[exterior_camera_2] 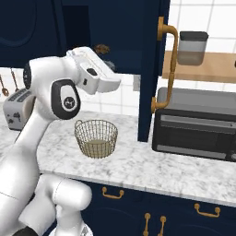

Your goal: Open the cabinet, pick up the bread from the cabinet and place it in the basket. Then move the basket to the dining counter.

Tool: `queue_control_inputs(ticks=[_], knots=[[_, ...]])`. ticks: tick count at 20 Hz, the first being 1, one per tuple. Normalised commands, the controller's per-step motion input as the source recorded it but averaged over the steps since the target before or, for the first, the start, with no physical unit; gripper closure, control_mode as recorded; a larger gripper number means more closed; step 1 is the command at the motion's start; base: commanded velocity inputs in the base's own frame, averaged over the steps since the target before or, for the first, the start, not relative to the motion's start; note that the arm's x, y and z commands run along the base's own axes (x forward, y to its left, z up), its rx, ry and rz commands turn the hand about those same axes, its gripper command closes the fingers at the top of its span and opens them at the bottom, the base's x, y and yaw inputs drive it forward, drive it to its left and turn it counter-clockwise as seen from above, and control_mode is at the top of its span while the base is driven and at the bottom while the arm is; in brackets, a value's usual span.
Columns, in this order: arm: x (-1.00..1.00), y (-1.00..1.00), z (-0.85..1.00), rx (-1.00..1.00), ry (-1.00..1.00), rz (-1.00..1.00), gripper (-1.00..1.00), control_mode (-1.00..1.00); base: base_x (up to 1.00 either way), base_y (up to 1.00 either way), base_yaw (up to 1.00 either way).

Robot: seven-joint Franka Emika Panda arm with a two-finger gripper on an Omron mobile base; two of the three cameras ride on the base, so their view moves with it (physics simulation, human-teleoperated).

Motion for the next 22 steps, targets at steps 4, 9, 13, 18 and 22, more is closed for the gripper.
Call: queue_control_inputs(ticks=[4, 9, 13, 18, 22], knots=[[0.0, 0.74, 0.26, 0.0, 0.23, 0.67, 1.0, -1.0, 0.0, 0.0, 0.0], [0.0, 0.72, 0.4, -0.04, 0.24, 0.48, 1.0, -1.0, 0.0, 0.0, 0.0], [0.21, 0.34, 0.01, 0.0, 0.21, 0.47, 1.0, -1.0, 0.0, 0.0, 0.0], [0.42, 0.27, -0.1, -0.06, 0.04, 0.07, 1.0, -1.0, 0.0, 0.0, 0.0], [0.49, 0.37, 0.0, -0.09, 0.04, 0.0, -1.0, -1.0, 0.0, 0.0, 0.0]])
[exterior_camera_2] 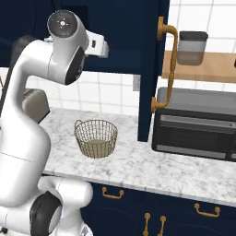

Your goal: Open the cabinet, pick up the bread from the cabinet and place it in the basket. Then move the basket to the dining counter.

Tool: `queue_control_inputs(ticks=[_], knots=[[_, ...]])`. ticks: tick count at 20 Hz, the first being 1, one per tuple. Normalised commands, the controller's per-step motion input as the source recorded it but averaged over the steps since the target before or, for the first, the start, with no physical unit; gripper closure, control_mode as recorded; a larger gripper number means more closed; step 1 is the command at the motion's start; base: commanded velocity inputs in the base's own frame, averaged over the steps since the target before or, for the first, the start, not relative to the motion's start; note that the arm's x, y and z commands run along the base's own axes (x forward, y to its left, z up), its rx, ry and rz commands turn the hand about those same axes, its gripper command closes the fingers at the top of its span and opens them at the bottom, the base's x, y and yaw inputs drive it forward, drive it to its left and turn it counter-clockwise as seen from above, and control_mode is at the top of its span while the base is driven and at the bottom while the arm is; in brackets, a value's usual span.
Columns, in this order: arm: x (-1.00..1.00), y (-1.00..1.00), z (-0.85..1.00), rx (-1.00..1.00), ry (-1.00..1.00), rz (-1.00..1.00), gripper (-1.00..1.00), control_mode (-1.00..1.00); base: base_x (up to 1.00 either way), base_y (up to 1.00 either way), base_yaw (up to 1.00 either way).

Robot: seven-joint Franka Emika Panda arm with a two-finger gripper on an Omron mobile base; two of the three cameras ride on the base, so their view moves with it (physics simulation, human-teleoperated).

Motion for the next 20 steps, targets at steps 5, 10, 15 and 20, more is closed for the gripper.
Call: queue_control_inputs(ticks=[5, 10, 15, 20], knots=[[0.44, 0.15, -0.07, 0.0, 0.06, 0.08, -1.0, -1.0, 0.0, 0.0, 0.0], [0.61, 0.22, -0.15, -0.02, 0.12, 0.1, -1.0, -1.0, 0.0, 0.0, 0.0], [0.48, 0.0, -0.13, 0.0, 0.0, 0.16, -1.0, -1.0, 0.0, 0.0, 0.0], [0.54, 0.0, -0.19, 0.0, 0.0, 0.1, -1.0, -1.0, 0.0, 0.0, 0.0]])
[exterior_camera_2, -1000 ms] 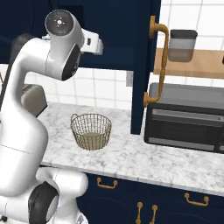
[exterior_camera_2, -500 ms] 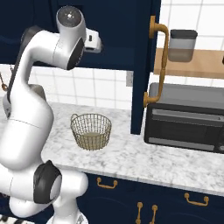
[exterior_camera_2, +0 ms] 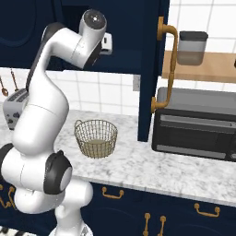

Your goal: Open the cabinet, pick up the bread from the cabinet and place it in the basket. Then move the basket to the dining counter.

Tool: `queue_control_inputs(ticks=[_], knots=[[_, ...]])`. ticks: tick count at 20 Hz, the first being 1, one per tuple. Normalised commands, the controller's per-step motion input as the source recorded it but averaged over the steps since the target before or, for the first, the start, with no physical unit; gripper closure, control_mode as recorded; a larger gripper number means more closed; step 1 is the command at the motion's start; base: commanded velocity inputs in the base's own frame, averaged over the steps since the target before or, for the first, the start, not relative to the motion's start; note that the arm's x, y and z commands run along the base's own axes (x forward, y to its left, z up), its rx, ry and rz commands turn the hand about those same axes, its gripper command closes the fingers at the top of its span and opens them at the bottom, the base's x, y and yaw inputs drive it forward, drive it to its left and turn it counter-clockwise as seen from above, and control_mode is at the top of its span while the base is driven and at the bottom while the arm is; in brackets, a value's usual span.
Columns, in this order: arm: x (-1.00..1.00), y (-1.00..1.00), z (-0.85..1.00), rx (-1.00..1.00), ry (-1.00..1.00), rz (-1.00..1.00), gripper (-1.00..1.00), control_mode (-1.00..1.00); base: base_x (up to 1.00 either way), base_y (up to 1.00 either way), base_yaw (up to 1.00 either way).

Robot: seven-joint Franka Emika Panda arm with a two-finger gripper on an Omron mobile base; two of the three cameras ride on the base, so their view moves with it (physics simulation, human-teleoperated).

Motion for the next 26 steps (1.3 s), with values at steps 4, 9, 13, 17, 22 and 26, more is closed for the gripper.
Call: queue_control_inputs(ticks=[4, 9, 13, 17, 22, 26], knots=[[0.61, 0.01, -0.04, 0.0, 0.09, 0.0, -1.0, -1.0, 0.0, 0.0, 0.0], [0.66, 0.03, 0.0, 0.0, 0.05, 0.0, -1.0, -1.0, 0.0, 0.0, 0.0], [0.59, 0.0, -0.03, 0.0, 0.01, 0.01, -1.0, -1.0, 0.0, 0.0, 0.0], [0.49, 0.01, -0.12, 0.0, 0.0, 0.01, -1.0, -1.0, 0.0, 0.0, 0.0], [0.41, 0.04, -0.14, 0.0, -0.04, 0.01, -1.0, -1.0, 0.0, 0.0, 0.0], [0.57, 0.11, -0.04, 0.0, 0.02, 0.0, -1.0, -1.0, 0.0, 0.0, 0.0]])
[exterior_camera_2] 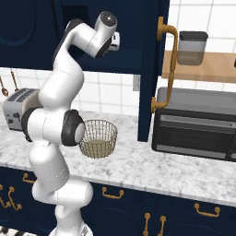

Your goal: Open the cabinet, pick up the bread from the cabinet and place it in the basket. Then move the basket to the dining counter.

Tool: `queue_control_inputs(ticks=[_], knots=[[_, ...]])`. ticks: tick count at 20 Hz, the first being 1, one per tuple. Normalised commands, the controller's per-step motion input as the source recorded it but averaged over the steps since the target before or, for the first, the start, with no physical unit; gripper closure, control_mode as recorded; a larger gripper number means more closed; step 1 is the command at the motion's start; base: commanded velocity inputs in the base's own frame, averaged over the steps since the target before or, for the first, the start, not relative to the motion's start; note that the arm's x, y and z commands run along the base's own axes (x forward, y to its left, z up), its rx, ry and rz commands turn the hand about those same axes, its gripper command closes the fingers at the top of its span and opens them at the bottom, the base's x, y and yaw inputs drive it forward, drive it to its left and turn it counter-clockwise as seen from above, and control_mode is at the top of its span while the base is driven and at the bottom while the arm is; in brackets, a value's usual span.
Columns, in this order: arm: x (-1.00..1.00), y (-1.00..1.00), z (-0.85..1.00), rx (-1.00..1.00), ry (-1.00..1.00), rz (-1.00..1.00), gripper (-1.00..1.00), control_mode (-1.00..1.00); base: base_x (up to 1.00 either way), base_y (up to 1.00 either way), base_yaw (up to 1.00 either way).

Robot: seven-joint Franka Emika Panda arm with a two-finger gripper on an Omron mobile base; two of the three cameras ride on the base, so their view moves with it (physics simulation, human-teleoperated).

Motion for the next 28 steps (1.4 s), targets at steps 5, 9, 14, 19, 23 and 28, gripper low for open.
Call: queue_control_inputs(ticks=[5, 9, 14, 19, 23, 28], knots=[[0.59, 0.09, -0.01, 0.0, 0.03, 0.0, -1.0, -1.0, 0.0, 0.0, 0.0], [0.58, 0.0, -0.03, 0.0, 0.0, 0.03, -1.0, -1.0, 0.0, 0.0, 0.0], [0.64, 0.0, -0.07, 0.0, 0.03, 0.06, -1.0, -1.0, 0.0, 0.0, 0.0], [0.45, 0.0, -0.14, 0.0, 0.02, 0.06, -1.0, -1.0, 0.0, 0.0, 0.0], [0.4, 0.0, -0.19, 0.0, 0.02, 0.05, -1.0, -1.0, 0.0, 0.0, 0.0], [0.29, 0.19, -0.43, 0.0, 0.03, 0.01, 1.0, -1.0, 0.0, 0.0, 0.0]])
